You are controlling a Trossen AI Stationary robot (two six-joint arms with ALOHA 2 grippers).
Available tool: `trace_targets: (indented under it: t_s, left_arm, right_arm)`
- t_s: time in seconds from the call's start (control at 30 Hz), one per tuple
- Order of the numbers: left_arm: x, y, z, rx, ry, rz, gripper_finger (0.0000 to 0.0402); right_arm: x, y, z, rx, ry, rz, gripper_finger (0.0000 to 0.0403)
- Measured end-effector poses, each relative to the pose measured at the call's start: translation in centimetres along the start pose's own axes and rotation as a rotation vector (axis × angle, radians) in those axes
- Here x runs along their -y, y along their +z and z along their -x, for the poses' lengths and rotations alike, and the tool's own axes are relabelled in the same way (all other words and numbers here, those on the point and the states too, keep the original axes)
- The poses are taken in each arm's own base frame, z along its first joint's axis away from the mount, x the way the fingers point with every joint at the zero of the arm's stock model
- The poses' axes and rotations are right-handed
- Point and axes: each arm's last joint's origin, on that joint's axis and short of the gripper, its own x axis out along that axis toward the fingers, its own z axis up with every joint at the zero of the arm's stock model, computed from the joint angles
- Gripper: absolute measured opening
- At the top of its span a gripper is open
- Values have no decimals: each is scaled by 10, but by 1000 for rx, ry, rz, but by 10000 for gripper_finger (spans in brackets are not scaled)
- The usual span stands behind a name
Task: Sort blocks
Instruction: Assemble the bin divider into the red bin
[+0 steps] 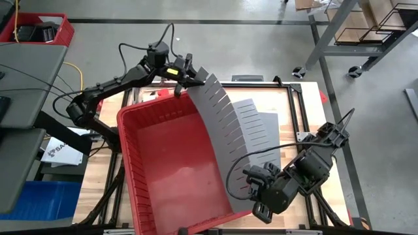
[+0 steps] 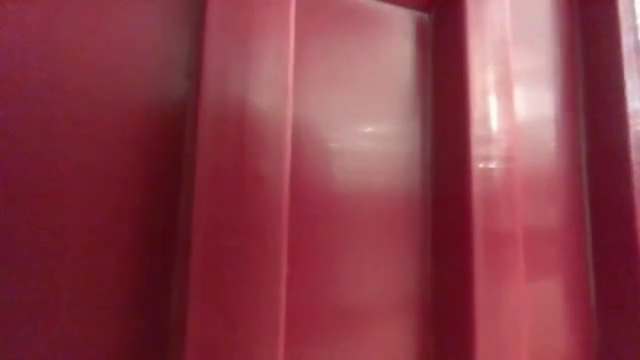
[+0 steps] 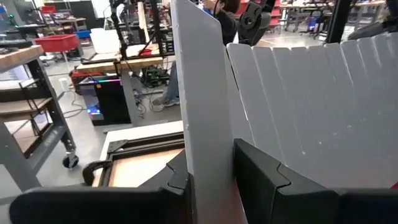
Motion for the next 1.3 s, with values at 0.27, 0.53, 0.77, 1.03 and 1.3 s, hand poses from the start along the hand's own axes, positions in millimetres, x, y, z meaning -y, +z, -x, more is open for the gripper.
trace_targets:
  t_s: [0.27,0.53,0.77,1.03,1.3]
  left_arm:
    - [3,0,-3,-6,-9,5,82]
    - [4,-3,-3,-30,-4,6,82]
    - [3,2,6,-18,14,-9,82]
    - [1,2,7,-12,8,8,83]
    - [0,11,6,52,27,-9,83]
  right_arm:
    - [-1,0,0,1,15,-6,0]
    - [-1,1,0,11,10,-26,0]
    - [-1,4,-7,34,-19,-34,0]
    - [-6,6,-24,3,-15,-31,0]
    - [-5,10,0,61,33,-51,0]
